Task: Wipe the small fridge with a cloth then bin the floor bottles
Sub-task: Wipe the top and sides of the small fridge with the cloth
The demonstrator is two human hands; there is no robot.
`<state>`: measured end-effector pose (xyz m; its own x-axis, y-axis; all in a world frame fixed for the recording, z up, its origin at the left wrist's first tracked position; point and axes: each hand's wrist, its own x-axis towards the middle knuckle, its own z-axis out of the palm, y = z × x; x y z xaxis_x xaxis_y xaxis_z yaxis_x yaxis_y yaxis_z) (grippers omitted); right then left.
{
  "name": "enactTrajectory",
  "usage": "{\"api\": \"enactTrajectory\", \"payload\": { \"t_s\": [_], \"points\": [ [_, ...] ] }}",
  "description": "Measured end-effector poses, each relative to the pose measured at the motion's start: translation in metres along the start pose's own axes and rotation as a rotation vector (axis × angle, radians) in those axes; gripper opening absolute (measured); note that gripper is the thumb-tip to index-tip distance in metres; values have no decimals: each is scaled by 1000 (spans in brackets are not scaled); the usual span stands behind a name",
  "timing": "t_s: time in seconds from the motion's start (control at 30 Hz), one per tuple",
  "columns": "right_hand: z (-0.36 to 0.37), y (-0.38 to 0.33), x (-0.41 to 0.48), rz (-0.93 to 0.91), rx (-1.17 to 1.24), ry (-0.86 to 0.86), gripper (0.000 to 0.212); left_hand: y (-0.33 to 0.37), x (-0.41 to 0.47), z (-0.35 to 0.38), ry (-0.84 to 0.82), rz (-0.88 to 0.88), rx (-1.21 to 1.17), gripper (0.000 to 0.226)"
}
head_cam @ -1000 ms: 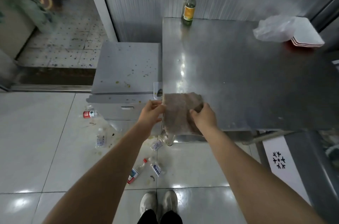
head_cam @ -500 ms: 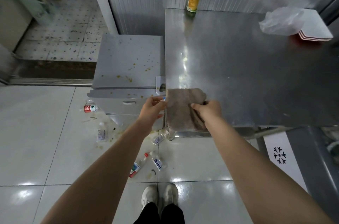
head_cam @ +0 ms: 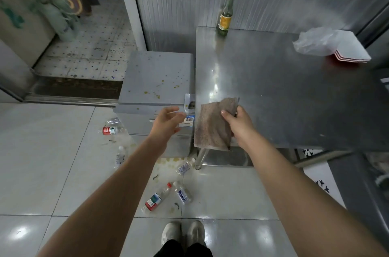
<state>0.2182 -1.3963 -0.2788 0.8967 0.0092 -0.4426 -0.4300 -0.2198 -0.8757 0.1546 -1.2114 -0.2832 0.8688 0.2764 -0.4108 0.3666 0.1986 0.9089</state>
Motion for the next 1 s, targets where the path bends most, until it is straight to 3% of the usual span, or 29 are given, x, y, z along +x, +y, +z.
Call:
{"api": "enactTrajectory", "payload": {
  "t_s": [0.43,0.6,0.77,1.0],
  "points": [
    [80,-36,-81,-44,148,-79,21,34,-49,-102,4,121,-53,29],
    [142,-39,-117,-56,238,19,17,54,-68,-174,-29,149,-106,28],
    [204,-45,-150,-24,362,75,14,82,-82,-236,-132,205,8,28],
    [269,-66,-168,-27,437,106,51,100,-77,-300,-183,204,47,29]
  ]
}}
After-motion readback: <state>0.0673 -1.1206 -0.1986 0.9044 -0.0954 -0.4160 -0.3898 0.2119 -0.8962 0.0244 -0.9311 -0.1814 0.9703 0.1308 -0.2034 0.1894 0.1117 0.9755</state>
